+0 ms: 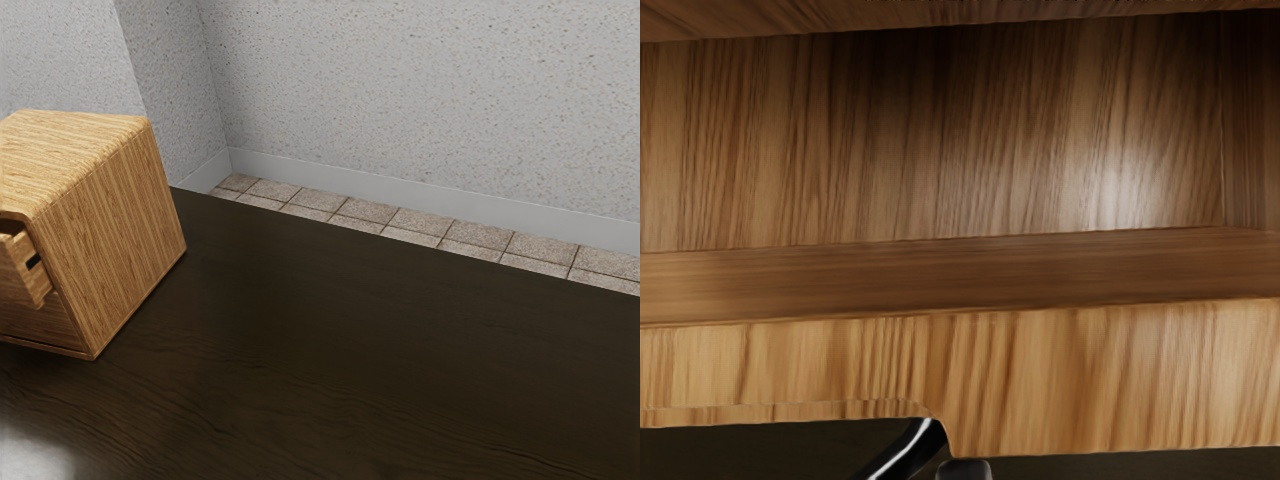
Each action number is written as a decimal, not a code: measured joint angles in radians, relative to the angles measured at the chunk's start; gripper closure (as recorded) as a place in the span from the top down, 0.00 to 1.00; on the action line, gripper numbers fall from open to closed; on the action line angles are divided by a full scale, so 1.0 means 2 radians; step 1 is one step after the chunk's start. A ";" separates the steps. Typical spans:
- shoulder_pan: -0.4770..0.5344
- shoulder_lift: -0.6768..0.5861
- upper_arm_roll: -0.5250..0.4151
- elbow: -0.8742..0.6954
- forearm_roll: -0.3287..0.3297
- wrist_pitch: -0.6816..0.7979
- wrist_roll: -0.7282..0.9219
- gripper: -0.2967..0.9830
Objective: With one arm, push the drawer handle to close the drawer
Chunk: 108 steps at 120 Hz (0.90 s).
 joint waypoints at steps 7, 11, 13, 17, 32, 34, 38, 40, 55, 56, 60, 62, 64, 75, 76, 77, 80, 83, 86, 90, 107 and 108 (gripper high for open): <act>0.000 0.003 -0.002 0.001 -0.001 0.001 0.000 0.14; 0.000 0.005 -0.003 0.002 -0.002 0.001 0.000 0.14; -0.001 0.006 -0.003 0.003 -0.002 0.002 0.000 0.14; 0.000 0.008 -0.004 0.005 -0.003 0.002 0.000 0.15; 0.000 0.014 -0.007 0.010 -0.006 0.003 0.000 0.15; 0.000 0.014 -0.007 0.011 -0.006 0.004 0.000 0.15; 0.000 0.016 -0.008 0.013 -0.007 0.004 0.000 0.15; 0.000 0.017 -0.008 0.013 -0.007 0.004 0.000 0.15; 0.001 0.023 -0.010 0.016 -0.013 0.006 0.000 0.15; 0.001 0.024 -0.010 0.016 -0.013 0.006 0.000 0.15; 0.001 0.026 -0.011 0.018 -0.014 0.007 -0.001 0.15; 0.001 0.028 -0.011 0.019 -0.015 0.007 -0.001 0.15; 0.001 0.030 -0.011 0.020 -0.017 0.007 -0.001 0.15; 0.000 0.038 -0.014 0.026 -0.022 0.008 -0.001 0.16; 0.000 0.039 -0.014 0.027 -0.022 0.008 -0.001 0.16; 0.001 0.040 -0.014 0.027 -0.022 0.009 -0.001 0.16; 0.000 0.041 -0.014 0.028 -0.023 0.009 -0.001 0.16; 0.000 0.042 -0.014 0.029 -0.024 0.009 -0.001 0.15; 0.000 0.043 -0.015 0.030 -0.024 0.009 -0.001 0.15; 0.000 0.046 -0.015 0.032 -0.025 0.010 -0.001 0.15; -0.002 0.056 -0.015 0.039 -0.030 0.011 -0.001 0.15; -0.002 0.056 -0.016 0.039 -0.030 0.011 -0.001 0.15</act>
